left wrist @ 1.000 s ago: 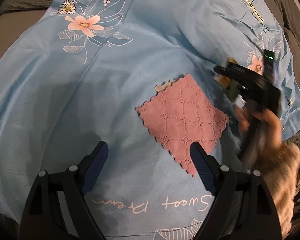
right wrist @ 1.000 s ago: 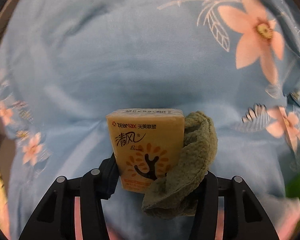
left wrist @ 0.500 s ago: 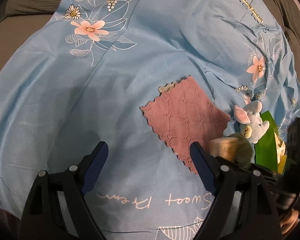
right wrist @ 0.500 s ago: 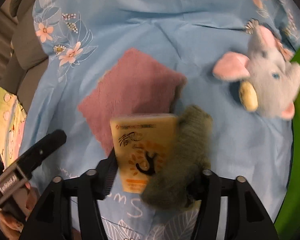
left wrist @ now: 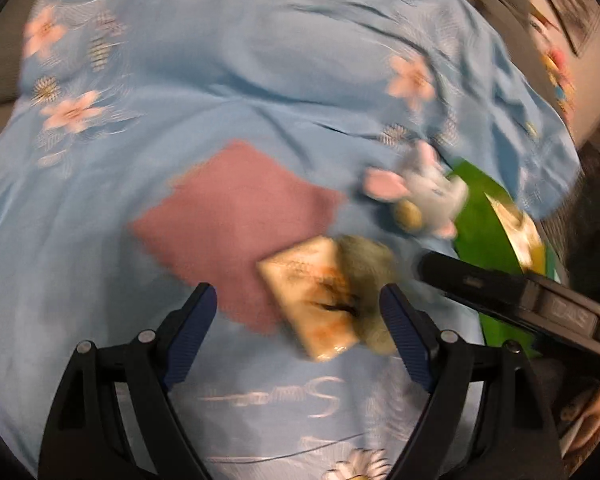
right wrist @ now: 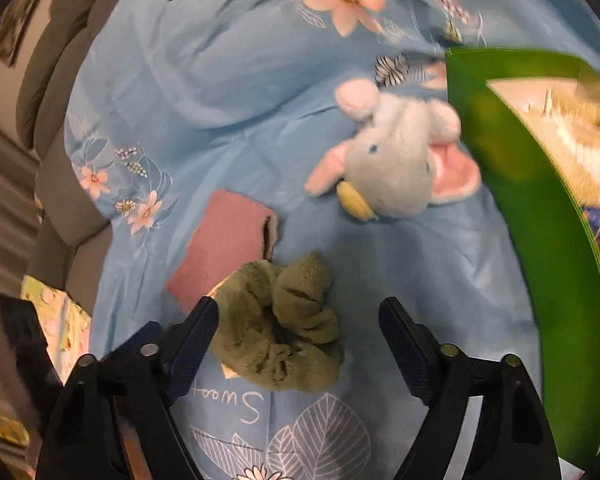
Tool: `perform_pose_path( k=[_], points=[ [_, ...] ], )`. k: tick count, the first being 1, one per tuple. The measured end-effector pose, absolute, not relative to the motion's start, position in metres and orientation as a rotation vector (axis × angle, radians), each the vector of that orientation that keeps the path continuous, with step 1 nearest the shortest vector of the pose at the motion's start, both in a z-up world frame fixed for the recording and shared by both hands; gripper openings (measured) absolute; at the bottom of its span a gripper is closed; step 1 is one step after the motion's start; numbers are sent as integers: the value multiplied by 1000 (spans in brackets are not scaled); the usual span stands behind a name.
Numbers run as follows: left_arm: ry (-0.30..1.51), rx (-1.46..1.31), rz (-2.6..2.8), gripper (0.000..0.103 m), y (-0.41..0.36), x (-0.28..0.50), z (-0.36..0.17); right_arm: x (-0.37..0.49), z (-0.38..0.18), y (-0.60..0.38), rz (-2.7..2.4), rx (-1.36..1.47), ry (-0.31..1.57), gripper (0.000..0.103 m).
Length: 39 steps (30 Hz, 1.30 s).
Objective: Organize soft objects
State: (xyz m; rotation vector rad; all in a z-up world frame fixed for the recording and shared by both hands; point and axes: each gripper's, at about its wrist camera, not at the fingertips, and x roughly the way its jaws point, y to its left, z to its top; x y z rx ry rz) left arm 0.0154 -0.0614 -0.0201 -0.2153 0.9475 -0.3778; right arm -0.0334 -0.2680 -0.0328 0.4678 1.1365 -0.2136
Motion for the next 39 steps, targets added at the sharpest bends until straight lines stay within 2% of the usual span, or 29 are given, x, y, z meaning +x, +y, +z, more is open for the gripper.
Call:
perform_pose_path(
  k=[1,4,6,7,8,10,13,19,20,25,29,33,39],
  points=[
    [958,-200,-404,80,-72,16,-23,-33,-38,-271,-197,493,1142,75],
    [988,-189,-450,66,-93,20,-33,-25,-59,-278,-157,583,1163,67],
    [958,-141,-428,60,-101,20,-34,-22,-71,-280,-146,616,1184,64],
    [944,-101,-421,50,-106,19,-34,-20,-77,-278,-143,624,1192,61],
    [931,-81,-427,35,-110,18,-33,-20,-80,-279,-128,642,1184,58],
    [937,-69,-457,24,-116,16,-36,-18,-82,-278,-80,656,1171,36],
    [917,-80,-463,22,-120,14,-34,-20,-80,-279,-52,692,1144,24],
    [849,-151,-578,20,-140,10,-4,-40,-41,-289,-76,674,1026,23],
    [839,-159,-596,17,-144,10,2,-46,-29,-293,-85,675,989,23],
    [742,-160,-714,17,-185,-3,37,-77,25,-313,-145,639,825,23],
    [758,-153,-806,17,-220,-2,45,-105,51,-334,-237,616,750,23],
    [826,-143,-876,17,-261,-4,37,-125,59,-354,-346,594,747,24],
    [946,-83,-895,18,-303,-11,12,-151,42,-392,-459,626,853,24]
  ],
)
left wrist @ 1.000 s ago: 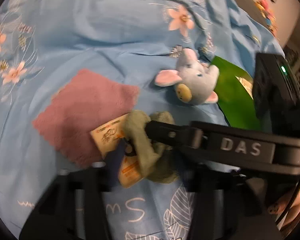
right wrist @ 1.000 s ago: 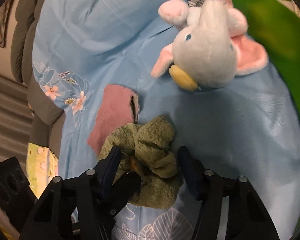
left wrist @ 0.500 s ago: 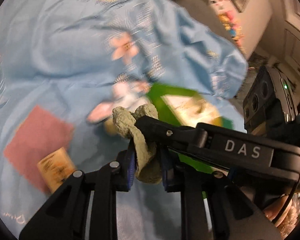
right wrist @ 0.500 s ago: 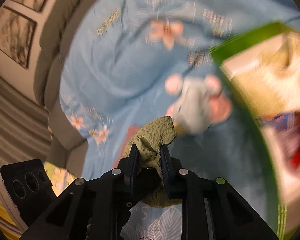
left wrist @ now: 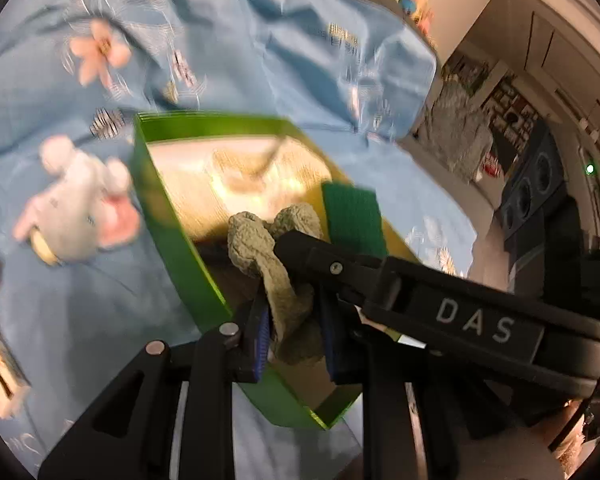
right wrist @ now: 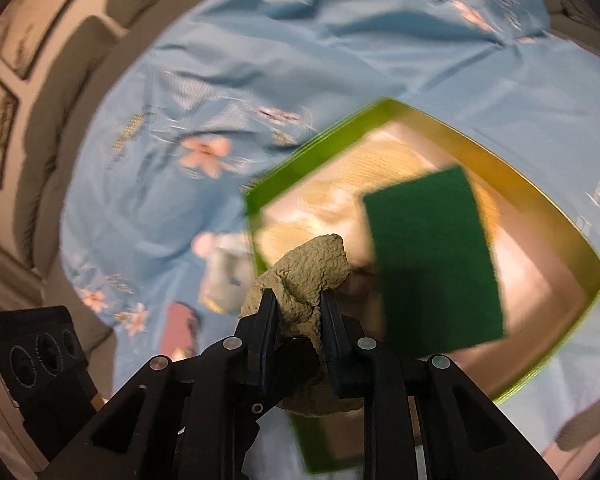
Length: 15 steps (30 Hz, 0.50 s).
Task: Organize soft objects
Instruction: 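Carry the green scrunchie with the right gripper into the green box and release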
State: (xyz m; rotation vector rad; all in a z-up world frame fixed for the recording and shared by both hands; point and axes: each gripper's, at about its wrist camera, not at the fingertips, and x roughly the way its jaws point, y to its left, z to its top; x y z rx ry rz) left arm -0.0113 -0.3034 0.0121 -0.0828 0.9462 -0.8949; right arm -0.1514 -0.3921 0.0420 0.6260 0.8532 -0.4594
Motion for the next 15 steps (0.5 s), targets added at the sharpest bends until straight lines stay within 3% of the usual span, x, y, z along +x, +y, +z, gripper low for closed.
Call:
perform_pose_path(
  k=[15],
  points=[
    [973,23,-847,25,-313,-19,7,-158,25,-406,-567,561,929,24]
  ],
)
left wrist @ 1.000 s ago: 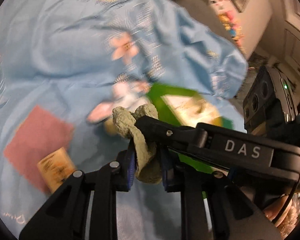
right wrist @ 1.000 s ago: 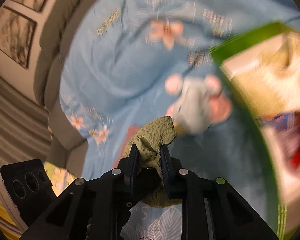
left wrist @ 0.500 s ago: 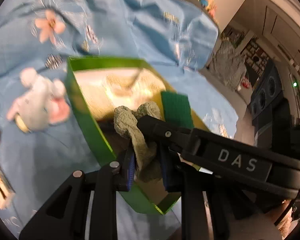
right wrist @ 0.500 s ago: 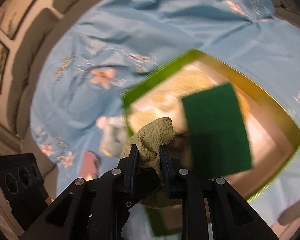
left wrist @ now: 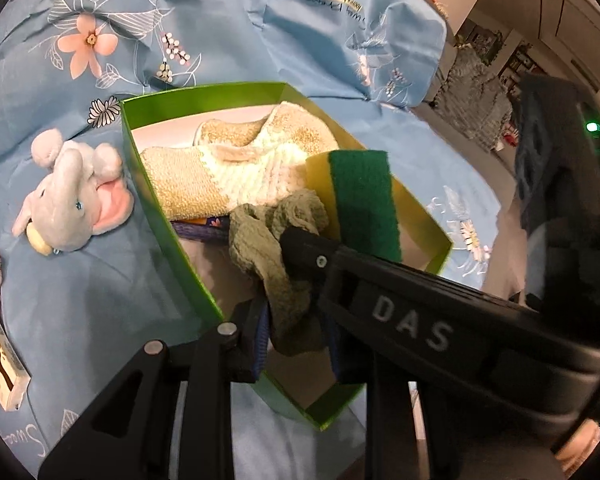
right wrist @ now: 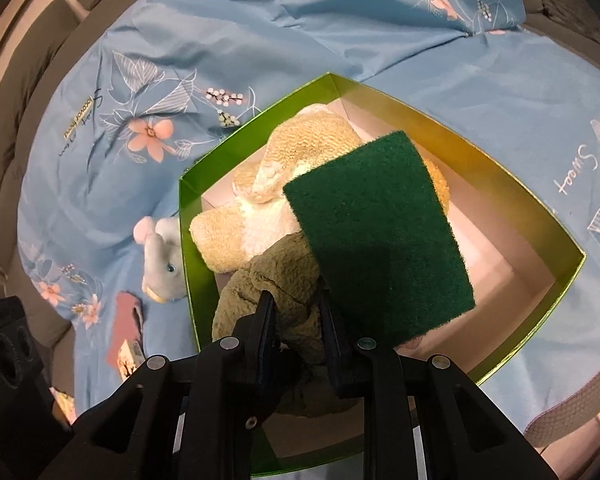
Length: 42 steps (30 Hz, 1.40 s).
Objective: Organize soft objects
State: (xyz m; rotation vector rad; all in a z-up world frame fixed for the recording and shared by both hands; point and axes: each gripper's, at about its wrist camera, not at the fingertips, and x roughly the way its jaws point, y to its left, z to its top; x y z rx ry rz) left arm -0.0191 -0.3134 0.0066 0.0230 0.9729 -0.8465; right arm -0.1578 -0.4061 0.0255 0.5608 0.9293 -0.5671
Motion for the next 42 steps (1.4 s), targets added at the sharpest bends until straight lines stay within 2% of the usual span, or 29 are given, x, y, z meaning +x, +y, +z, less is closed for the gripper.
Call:
perform_pose_path(
  k=[2,4,7,9,11,14,22,27,36,37,40,42],
  points=[
    [951,18,-843,33,-306,-23,12,-158,28,-405,-578,550,919,30],
    [923,10,-845,38,-296,-26,19,-156,30,-401,-581,544,916,46],
    [881,3,-799,59,-276,-28,29,-153,36,-392,-574,524,895,65],
    [853,-10,-778,67,-261,-28,36,-149,43,-382,-573,491,868,74],
    [832,-17,-744,79,-242,-26,41,-146,48,-372,-582,465,841,79],
    [801,-42,-632,89,-208,-18,45,-139,51,-355,-567,430,814,81],
    [798,-112,-375,91,-107,9,33,-110,50,-308,-447,307,810,82],
    [848,-158,-247,91,-60,20,6,-90,34,-276,-319,300,847,82],
    [910,-305,-312,89,-46,24,-25,-43,-11,-234,-118,377,934,82],
    [918,-322,-322,88,-47,23,-29,-37,-19,-231,-101,388,956,79],
    [968,-357,-350,72,-50,24,-39,-22,-44,-227,-81,425,1033,65],
    [983,-362,-362,64,-53,22,-42,-14,-61,-227,-49,480,1086,61]
  ],
)
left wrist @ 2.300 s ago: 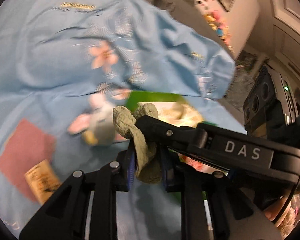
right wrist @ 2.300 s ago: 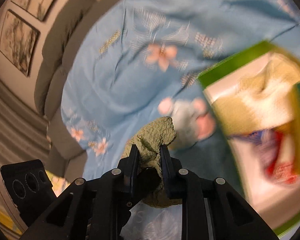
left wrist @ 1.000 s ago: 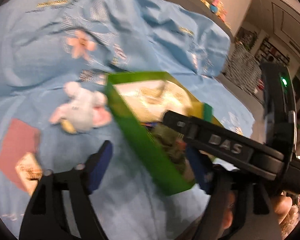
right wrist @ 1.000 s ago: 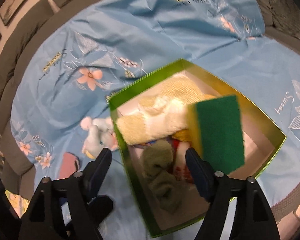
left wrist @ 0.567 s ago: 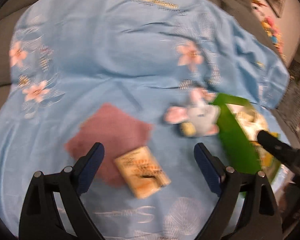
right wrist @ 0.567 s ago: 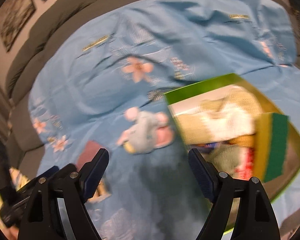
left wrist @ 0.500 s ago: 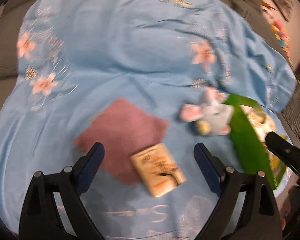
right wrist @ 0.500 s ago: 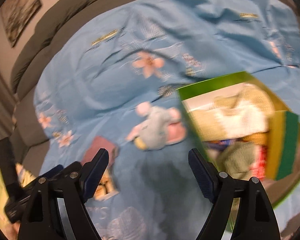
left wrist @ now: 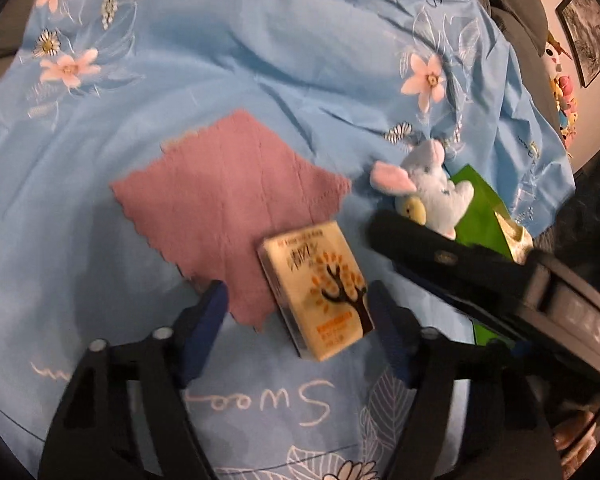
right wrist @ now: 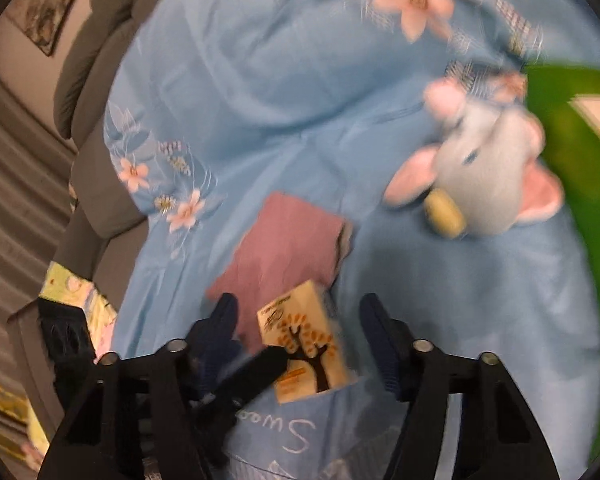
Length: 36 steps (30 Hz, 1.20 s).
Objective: Organize soft objects
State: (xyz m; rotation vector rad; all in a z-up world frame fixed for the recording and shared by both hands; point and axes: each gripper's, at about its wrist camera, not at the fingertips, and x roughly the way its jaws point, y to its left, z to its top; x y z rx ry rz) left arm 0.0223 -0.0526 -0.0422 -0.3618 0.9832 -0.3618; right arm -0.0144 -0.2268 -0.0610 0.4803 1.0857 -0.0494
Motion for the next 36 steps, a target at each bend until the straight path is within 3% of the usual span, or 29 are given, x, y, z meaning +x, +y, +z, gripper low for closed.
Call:
perform_pose_path(
  k=[2,5,8,13,27,36],
  points=[
    [980,-355,-365,47,-56,21,-44,-12,-74,-227,-33,512,1118,61],
    [978,-329,-384,32,-63,21,-48,-13,-92,-231,-56,541,1186,60],
    [956,-315,-392,32,-67,20,-49,-14,-99,-236,-46,577,1198,53],
    [930,-269,-409,29,-76,15,-38,-20,-91,-238,-53,562,1180,52],
    [666,-141,-693,28,-166,-22,41,-80,38,-272,-246,427,863,52],
    [679,-62,-906,28,-249,-31,52,-140,82,-329,-458,458,739,52]
  ],
)
